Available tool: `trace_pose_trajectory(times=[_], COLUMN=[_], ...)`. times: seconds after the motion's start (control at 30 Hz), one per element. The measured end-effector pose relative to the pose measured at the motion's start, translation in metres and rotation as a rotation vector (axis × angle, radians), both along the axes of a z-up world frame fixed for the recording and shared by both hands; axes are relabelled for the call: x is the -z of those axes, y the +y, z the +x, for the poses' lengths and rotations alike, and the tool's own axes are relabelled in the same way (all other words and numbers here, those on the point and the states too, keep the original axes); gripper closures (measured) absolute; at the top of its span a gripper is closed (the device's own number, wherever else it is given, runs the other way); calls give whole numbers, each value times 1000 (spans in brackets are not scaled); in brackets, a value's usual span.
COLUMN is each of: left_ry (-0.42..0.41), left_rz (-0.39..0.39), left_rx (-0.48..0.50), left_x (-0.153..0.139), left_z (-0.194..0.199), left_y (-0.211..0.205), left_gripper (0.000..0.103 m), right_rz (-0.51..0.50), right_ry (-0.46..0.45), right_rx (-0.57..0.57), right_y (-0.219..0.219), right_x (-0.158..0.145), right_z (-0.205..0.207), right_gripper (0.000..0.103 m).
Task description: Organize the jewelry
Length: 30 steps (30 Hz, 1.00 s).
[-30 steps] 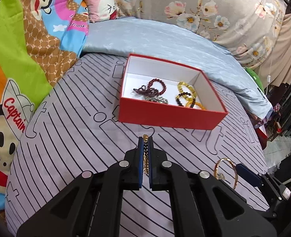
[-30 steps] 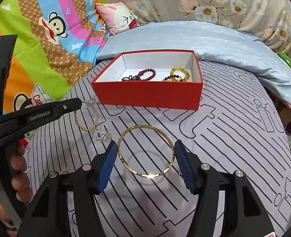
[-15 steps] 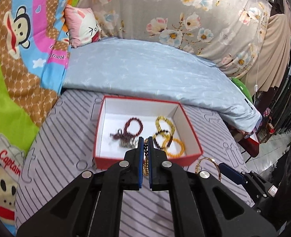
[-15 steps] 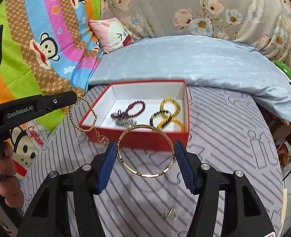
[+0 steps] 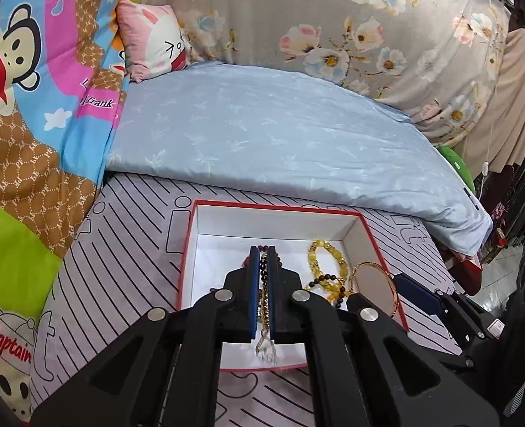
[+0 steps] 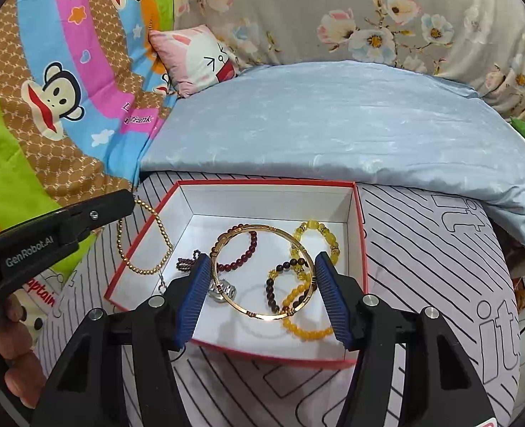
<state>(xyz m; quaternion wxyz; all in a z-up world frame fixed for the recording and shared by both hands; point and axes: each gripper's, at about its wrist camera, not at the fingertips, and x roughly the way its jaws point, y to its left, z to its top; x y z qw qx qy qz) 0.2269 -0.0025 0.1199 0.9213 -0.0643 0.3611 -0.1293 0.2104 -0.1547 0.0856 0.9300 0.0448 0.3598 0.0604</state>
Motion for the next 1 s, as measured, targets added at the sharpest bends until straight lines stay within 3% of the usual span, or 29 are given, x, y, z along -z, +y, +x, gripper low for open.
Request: trace_pose_trajectory(times=[0.23, 0.43, 0.6, 0.73, 0.93, 1.0], left_ry=[-19, -54, -36, 9, 162, 184], left_rz=[-25, -55, -72, -49, -13, -20], left_rx=[-2, 26, 47, 61, 34, 24], left_x=[-11, -33, -35, -17, 49, 59], left_z=[-17, -51, -79, -93, -98, -99], left_y=[14, 19, 20, 16, 15, 19], left_gripper=[100, 100, 100, 99, 100, 100], right_rz=[22, 36, 24, 26, 27, 24], right_ry=[-9, -30, -49, -46, -12, -2], right_rx=[6, -6, -16, -12, -10, -10], right_y=[-3, 0, 2, -1, -4, -4], right_x=[-2, -10, -15, -13, 0, 4], right_z=[-2, -30, -56, -72, -86, -88], right_gripper=[45, 45, 45, 45, 45, 45])
